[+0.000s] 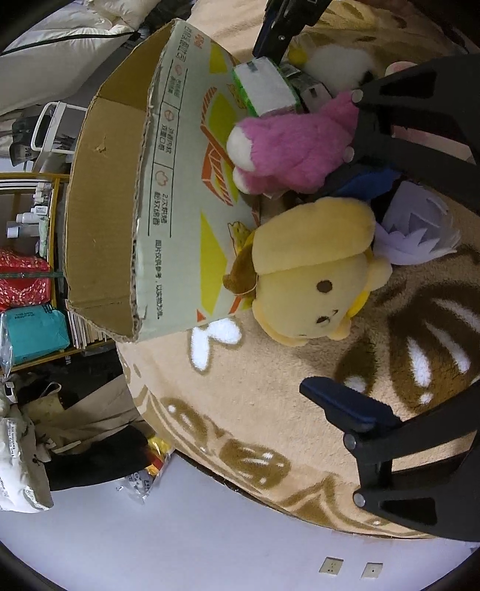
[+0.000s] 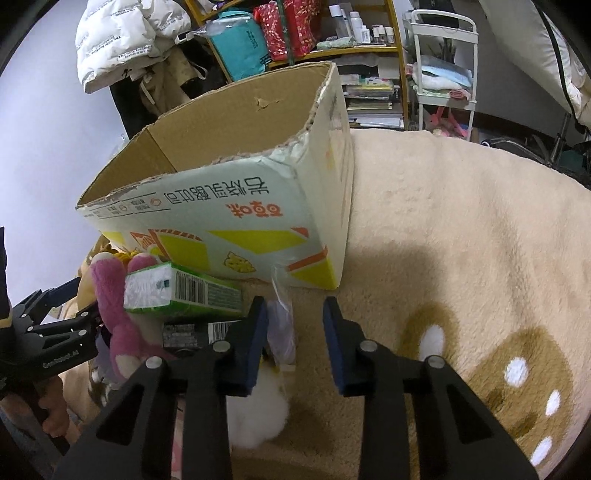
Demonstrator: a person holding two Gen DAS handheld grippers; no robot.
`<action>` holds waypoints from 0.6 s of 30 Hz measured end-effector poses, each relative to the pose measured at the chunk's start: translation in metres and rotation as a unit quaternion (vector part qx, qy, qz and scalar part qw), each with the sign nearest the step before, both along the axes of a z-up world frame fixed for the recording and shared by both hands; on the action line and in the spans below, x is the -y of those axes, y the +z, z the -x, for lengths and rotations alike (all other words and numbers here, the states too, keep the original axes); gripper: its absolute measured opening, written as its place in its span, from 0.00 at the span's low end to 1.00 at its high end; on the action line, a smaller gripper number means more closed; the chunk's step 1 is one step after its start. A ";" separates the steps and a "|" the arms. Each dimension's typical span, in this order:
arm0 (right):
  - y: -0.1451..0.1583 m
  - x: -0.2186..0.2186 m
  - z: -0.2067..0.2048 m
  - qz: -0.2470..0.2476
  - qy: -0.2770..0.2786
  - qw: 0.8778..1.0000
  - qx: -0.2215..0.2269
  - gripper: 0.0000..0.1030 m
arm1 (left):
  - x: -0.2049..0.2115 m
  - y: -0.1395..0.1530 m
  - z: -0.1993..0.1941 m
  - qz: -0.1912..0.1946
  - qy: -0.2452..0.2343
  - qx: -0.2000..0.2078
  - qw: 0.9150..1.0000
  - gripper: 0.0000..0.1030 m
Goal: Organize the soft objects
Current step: 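Lower the left tool onto the yellow dog plush while the right tool grasps the clear bag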
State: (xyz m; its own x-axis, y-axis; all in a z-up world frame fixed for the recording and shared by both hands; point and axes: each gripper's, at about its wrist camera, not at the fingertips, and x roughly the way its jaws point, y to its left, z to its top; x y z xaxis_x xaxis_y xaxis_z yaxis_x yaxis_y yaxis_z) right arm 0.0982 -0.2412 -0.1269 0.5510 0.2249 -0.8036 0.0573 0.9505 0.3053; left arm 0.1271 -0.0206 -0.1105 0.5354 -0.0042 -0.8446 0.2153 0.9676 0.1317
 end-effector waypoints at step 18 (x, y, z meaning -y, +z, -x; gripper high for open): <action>-0.008 -0.009 0.002 0.005 0.022 1.000 -0.022 0.14 | -0.002 0.001 0.005 0.032 0.003 -0.015 0.999 0.50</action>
